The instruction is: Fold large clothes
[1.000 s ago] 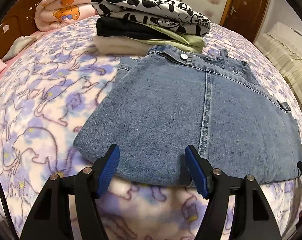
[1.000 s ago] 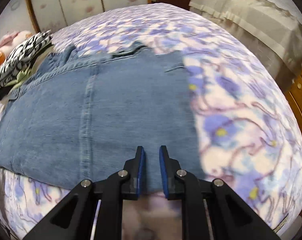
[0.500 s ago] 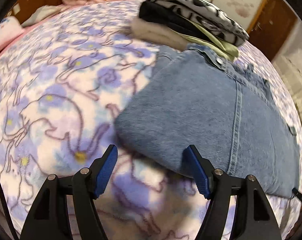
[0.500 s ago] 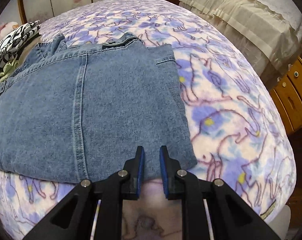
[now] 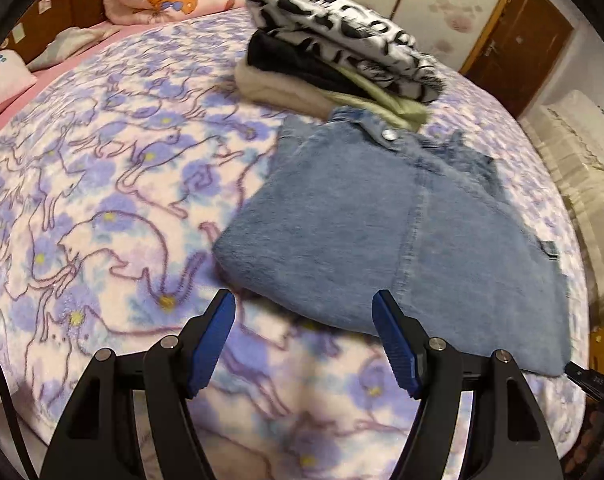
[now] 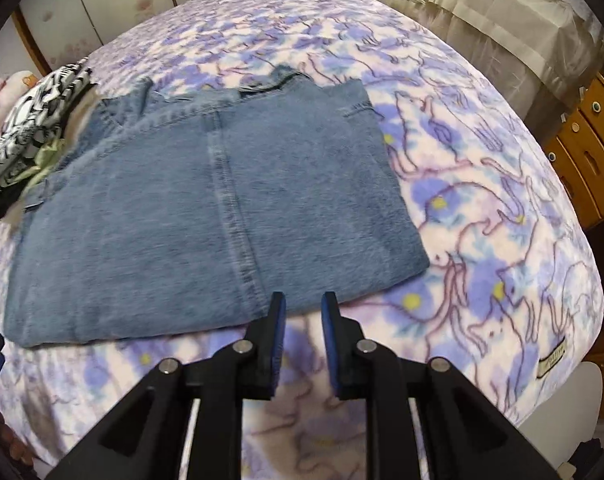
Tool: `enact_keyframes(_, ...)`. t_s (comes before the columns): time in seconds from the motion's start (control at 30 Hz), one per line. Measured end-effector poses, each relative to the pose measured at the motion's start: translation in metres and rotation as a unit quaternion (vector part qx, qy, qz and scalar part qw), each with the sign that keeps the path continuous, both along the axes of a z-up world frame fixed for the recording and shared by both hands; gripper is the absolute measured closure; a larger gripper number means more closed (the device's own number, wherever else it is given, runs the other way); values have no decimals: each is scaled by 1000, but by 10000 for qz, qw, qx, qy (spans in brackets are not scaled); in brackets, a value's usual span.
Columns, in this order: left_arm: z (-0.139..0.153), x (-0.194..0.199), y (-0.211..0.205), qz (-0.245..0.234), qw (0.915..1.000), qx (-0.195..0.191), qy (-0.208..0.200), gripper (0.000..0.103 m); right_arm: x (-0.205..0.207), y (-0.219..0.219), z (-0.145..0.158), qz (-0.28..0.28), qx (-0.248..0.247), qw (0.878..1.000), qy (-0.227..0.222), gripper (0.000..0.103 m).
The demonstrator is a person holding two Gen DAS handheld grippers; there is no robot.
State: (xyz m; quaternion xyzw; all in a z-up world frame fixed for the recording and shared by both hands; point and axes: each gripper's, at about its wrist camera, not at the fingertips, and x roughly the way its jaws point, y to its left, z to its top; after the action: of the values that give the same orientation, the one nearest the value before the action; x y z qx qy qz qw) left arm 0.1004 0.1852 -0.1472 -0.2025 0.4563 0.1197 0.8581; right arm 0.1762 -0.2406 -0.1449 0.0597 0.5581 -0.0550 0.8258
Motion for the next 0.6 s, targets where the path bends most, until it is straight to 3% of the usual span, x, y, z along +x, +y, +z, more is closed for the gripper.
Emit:
enact_keyframes(0.07, 12, -2, -8, -130, 9999, -72, -50, 31, -4, 7, 10, 83, 78, 9999, -87, 73)
enact_keyframes(0.13, 24, -5, -15, -265, 9994, -183, -92, 20, -10, 15, 22, 215, 179, 9994, -216, 70)
enact_keyframes(0.2, 33, -8, -22, -401, 9985, -332, -175, 17, -14, 23, 34, 344, 226, 9986, -341, 69)
enact_keyframes(0.37, 50, -16, -36, -677, 9958, -581, -229, 17, -27, 42, 62, 668, 319, 9950, -677, 55)
enact_keyframes(0.5, 56, -23, -42, -776, 9939, -726, -278, 16, -39, 59, 83, 1001, 279, 9894, -1019, 54)
enact_keyframes(0.6, 54, -27, -43, -863, 9916, -929, -255, 9, -49, 69, 95, 1173, 182, 9843, -1305, 50)
